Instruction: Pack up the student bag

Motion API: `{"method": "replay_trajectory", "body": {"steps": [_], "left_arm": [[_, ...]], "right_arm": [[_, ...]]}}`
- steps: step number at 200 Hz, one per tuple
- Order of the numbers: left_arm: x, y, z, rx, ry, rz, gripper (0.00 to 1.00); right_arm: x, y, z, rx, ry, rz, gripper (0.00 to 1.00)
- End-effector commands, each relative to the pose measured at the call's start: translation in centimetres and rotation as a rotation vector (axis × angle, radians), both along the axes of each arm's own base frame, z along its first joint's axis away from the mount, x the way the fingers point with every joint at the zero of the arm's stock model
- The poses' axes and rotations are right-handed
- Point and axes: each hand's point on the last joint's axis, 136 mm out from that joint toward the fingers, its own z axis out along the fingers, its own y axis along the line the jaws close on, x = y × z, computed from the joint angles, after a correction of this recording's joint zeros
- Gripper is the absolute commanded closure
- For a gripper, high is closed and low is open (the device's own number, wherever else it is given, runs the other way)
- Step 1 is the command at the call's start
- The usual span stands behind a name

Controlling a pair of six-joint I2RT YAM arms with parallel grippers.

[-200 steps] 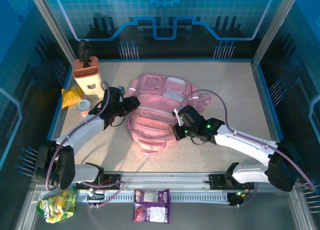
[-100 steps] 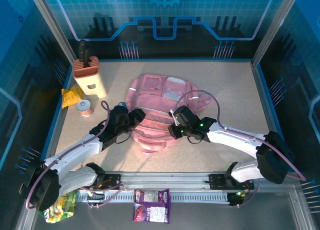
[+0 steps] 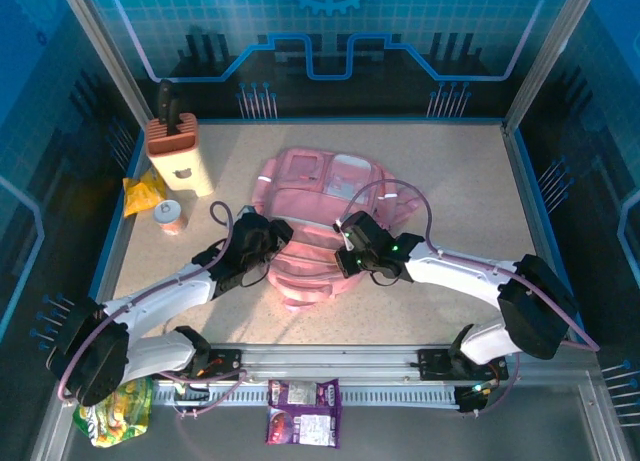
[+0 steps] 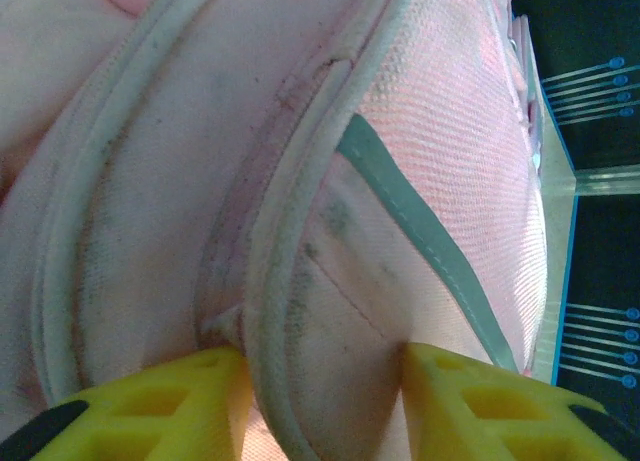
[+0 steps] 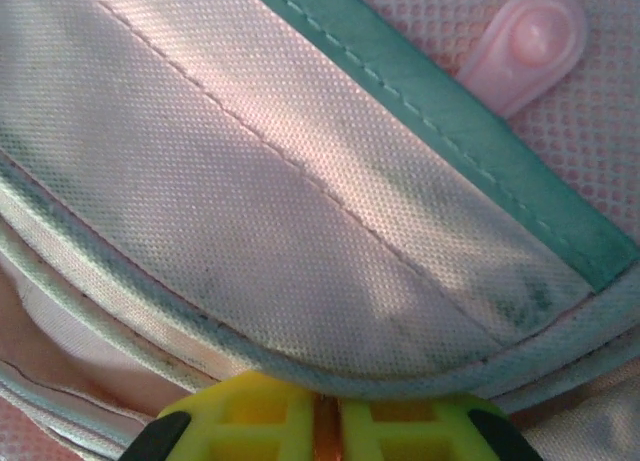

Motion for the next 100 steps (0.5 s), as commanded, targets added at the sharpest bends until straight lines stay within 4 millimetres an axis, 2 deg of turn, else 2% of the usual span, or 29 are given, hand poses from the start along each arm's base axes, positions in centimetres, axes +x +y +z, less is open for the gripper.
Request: {"method": "replay_trajectory", "body": {"steps": [1, 28, 58, 100], "left_arm": [[0.7, 1.9, 0.5, 0.086, -0.033, 0.06, 0.65], [1.0, 3.3, -0.4, 0.114, 0.0, 0.08, 0.75], [1.5, 4.0, -0.3, 0.164, -0.01, 0.042, 0.83], [2.0, 4.5, -0.9, 0.196, 0.028, -0.018, 0.91]], "right_arm": [[0.7, -0.8, 1.1, -0.024, -0.053, -0.037, 0.9], [0.6, -2.0, 1.4, -0.047, -0.067, -0.063, 0.94], [0.8, -3.6, 1.3, -0.081, -0.066, -0.082, 0.93], [3.1, -5.5, 1.8, -0.119, -0.1, -0.126, 0.92]]}}
